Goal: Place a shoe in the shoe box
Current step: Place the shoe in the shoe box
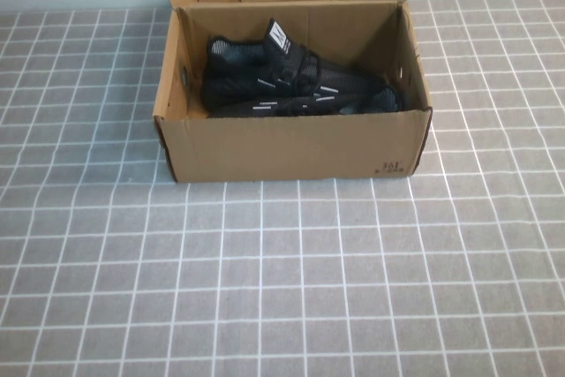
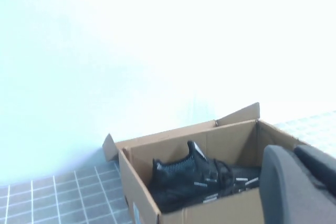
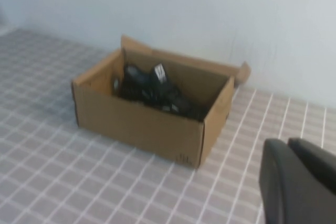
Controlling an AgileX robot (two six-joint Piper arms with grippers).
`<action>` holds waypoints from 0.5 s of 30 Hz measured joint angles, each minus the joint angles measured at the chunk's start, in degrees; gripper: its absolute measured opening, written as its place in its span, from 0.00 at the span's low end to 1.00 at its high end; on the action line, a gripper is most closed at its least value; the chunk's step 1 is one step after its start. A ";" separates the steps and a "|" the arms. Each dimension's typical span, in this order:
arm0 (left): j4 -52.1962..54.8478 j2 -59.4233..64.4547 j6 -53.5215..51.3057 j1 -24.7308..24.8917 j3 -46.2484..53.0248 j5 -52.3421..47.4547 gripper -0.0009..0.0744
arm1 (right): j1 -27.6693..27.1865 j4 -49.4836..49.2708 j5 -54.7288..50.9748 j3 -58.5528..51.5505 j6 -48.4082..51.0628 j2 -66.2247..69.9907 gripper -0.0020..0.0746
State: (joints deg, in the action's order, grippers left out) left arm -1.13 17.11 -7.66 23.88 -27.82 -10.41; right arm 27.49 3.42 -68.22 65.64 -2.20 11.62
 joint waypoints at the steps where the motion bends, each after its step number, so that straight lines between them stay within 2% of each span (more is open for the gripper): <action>1: 0.00 -1.81 0.10 0.00 2.20 0.83 0.01 | 0.00 0.00 2.08 -1.34 0.00 -0.80 0.00; 6: 0.21 -5.98 0.12 0.00 11.69 3.40 0.01 | 0.00 -1.04 15.61 -12.83 0.00 -2.92 0.01; 15: 0.21 -6.09 0.12 0.00 25.47 4.14 0.01 | 0.00 -3.42 56.13 -41.69 0.00 -2.59 0.01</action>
State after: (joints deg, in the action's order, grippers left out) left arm -0.93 11.02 -7.54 23.88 -2.36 -6.26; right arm 27.49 0.00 -12.09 23.95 -2.20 9.03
